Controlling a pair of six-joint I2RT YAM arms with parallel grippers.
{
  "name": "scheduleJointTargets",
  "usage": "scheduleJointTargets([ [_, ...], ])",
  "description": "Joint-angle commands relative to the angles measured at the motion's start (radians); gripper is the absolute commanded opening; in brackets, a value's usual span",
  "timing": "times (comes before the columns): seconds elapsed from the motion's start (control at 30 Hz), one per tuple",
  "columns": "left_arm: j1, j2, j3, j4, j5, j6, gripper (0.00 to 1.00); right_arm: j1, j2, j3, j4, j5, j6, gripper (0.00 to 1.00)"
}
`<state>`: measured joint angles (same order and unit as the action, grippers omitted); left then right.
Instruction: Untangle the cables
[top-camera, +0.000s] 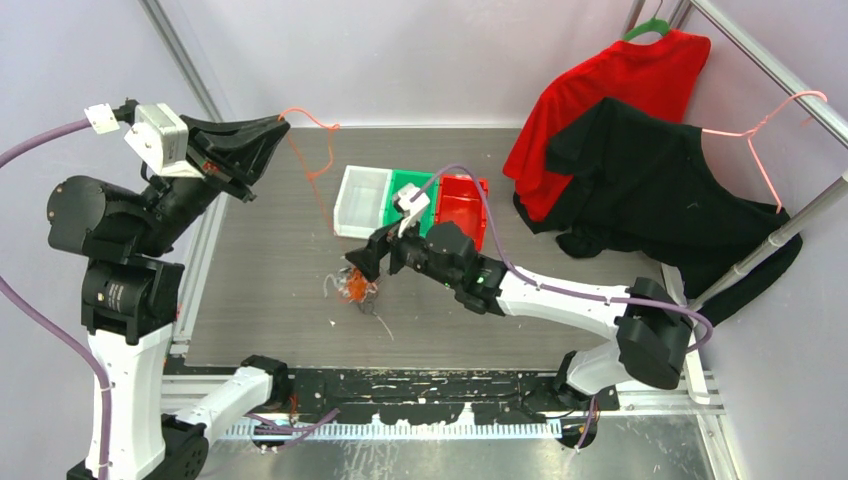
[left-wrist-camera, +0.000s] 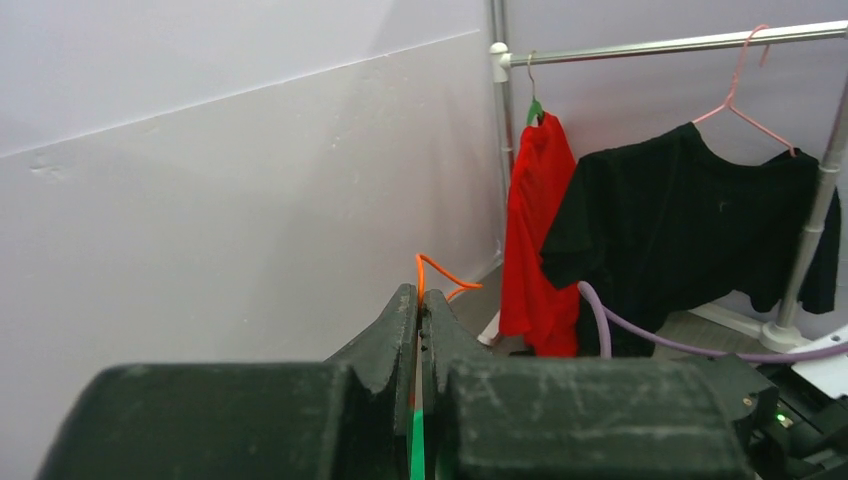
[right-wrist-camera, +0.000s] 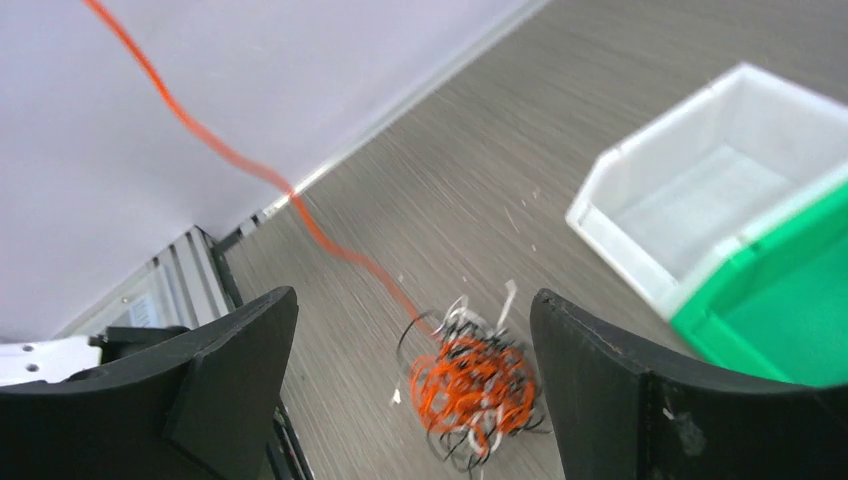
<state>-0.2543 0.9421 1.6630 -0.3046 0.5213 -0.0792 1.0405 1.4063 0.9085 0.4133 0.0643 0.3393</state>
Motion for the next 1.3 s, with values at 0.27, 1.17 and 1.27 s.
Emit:
scheduleJointTargets([
  [0.27, -0.003, -0.005, 0.000, 0.025, 0.089, -0.043, 0.03, 0.014, 0.152, 0.172, 0.088, -0.255, 0.023, 0.82],
  [1.17, -0.003, 0.000, 0.014, 0.025, 0.160, -0.111, 0.02, 0.024, 0.219, 0.153, 0.160, -0.108, -0.001, 0.68],
  [1.27, -0.003, 0.004, 0.018, 0.028, 0.167, -0.117, 0.02, 0.024, 0.272, 0.192, 0.157, -0.125, 0.017, 0.61],
])
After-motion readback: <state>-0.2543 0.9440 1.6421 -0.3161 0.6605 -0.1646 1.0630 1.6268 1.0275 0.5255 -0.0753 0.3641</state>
